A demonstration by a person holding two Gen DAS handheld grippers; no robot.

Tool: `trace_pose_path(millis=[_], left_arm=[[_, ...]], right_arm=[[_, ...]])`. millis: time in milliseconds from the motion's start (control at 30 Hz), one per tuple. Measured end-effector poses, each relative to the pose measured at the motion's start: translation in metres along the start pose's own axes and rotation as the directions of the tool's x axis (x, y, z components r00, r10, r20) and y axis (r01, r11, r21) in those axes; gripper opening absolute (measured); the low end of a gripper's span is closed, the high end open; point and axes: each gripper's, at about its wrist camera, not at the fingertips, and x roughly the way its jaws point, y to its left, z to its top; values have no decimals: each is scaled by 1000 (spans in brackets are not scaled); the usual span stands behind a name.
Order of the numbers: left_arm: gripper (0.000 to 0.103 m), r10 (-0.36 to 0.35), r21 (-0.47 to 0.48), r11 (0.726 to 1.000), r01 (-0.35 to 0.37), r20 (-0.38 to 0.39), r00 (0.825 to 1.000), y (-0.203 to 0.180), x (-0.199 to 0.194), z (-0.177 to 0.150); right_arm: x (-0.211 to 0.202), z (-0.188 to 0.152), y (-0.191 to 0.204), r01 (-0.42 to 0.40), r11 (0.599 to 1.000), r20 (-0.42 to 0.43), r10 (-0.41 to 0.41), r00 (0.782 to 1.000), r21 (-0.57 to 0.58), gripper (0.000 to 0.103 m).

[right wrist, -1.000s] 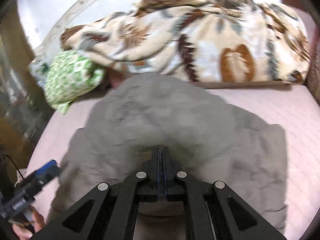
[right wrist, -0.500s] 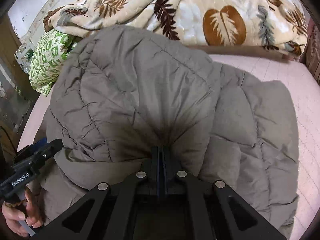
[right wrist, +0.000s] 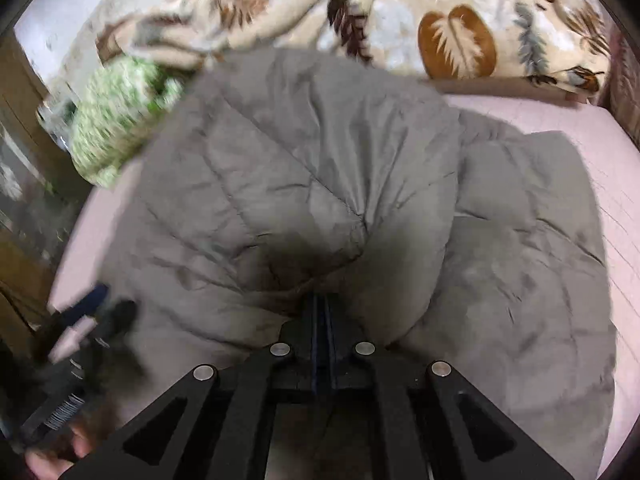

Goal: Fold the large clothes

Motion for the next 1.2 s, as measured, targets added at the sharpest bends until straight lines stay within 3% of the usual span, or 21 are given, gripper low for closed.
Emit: trace_pose_path(millis=[200,500,867,933,1000,1200], left_arm=[[61,16,8,1000,-17,60,998,-7,-60,-29],[61,38,23,999,-40,56,998,-17,-114,-81],[61,73,-43,996,-73,-18,997,0,-119,-143],[61,30,-90,995,-37,-75,997,7,-111,-151],[61,-2,-127,992,-10,-94,996,10,-109,-153],[61,27,-92,995,-36,-94,995,4,-108,-153]], right_arm=[[-79,-49,35,-36,995,75,43,996,-94,25],[-117,-129,48,-66,995,49,70,996,-80,26],[-131,-185,43,-11,999,27,12,1000,-44,31],[-129,-197,41,13,999,18,-12,1000,-41,31],[-127,-210,40,41,998,4,-40,999,-49,31],[-129,-244,37,90,992,-17,-91,996,-83,32]])
